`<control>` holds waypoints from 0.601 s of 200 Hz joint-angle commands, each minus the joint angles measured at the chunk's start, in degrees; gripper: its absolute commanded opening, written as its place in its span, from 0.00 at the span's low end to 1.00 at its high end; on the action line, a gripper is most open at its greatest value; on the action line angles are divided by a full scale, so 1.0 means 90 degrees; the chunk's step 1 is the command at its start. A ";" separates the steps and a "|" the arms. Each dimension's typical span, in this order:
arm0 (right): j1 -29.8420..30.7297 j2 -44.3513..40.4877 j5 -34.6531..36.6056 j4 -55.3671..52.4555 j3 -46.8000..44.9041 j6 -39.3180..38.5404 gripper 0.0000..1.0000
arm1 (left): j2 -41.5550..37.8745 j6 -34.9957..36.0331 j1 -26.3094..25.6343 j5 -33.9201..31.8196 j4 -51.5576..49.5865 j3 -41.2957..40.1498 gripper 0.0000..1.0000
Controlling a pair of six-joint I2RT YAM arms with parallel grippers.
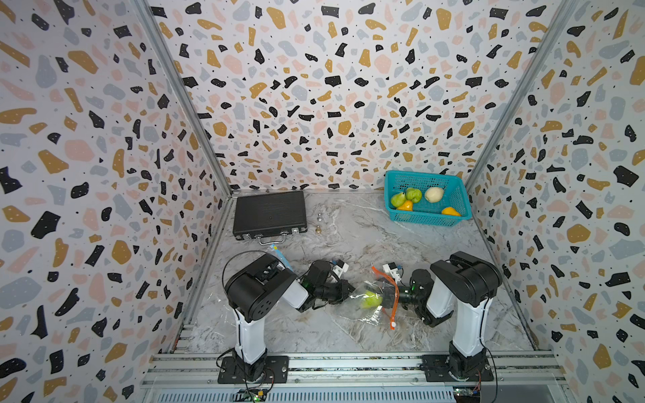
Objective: Open the zip-top bag and take out the pear
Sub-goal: Pick up the pear from the zipper food storage bag.
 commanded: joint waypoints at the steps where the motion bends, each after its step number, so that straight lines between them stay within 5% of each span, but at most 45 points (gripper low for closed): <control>1: -0.0045 -0.0163 -0.0048 -0.0636 -0.0249 -0.0102 0.63 | -0.0049 0.0298 0.0424 -0.0023 -0.0420 -0.0186 0.12; 86: -0.0355 -0.0580 -0.0370 -0.0645 -0.0546 0.0271 0.59 | -0.0117 0.1370 0.1293 -0.0289 -0.1690 -0.0099 0.11; 120: -0.0527 -0.0973 -0.0414 -0.1228 -0.0561 0.0185 0.57 | -0.0878 0.1880 0.1444 -0.0750 -0.2693 -0.0025 0.11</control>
